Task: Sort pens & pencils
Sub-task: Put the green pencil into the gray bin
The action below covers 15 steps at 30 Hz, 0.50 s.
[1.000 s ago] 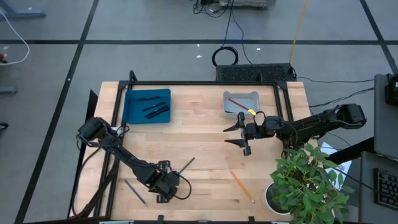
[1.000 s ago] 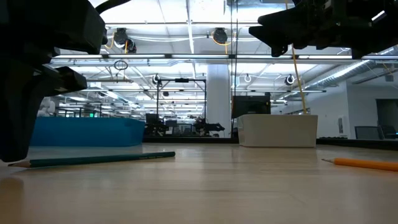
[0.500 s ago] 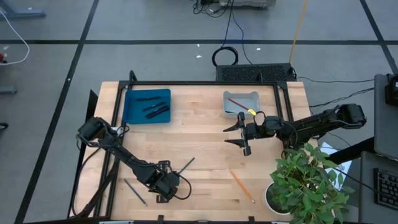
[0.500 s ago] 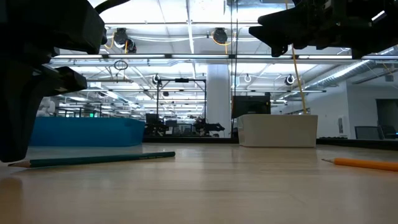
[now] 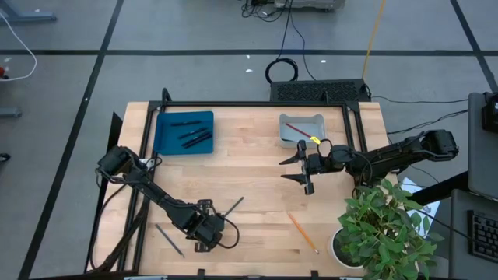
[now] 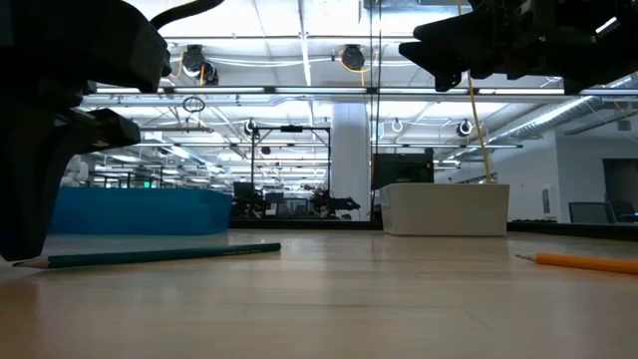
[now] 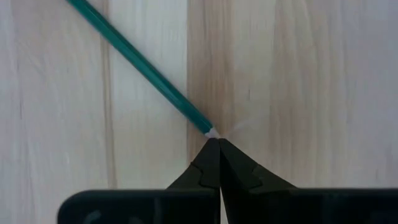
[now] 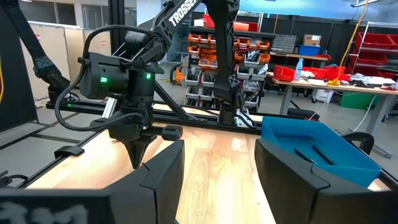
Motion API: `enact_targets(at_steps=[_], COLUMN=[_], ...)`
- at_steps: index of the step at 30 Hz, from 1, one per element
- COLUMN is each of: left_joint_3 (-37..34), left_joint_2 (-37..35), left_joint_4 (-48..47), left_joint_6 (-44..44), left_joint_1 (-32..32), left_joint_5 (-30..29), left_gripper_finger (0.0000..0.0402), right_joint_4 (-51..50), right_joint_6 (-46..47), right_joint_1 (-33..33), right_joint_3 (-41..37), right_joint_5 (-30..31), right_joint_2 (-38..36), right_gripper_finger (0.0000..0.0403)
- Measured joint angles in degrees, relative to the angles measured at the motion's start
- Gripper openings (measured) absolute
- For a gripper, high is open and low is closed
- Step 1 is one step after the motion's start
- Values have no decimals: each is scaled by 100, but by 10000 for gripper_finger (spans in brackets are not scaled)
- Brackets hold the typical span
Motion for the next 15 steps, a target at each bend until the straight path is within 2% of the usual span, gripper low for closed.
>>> enact_targets(at_steps=[15], left_joint_3=[0], left_joint_2=[46], left_joint_4=[167], left_joint_6=[62], left_joint_1=[17], left_joint_5=[-2], left_gripper_finger=[0], right_joint_4=[-2], right_joint_6=[2], right_joint_1=[0], right_joint_3=[0], right_joint_5=[0], right_joint_2=[0], right_gripper_finger=[185])
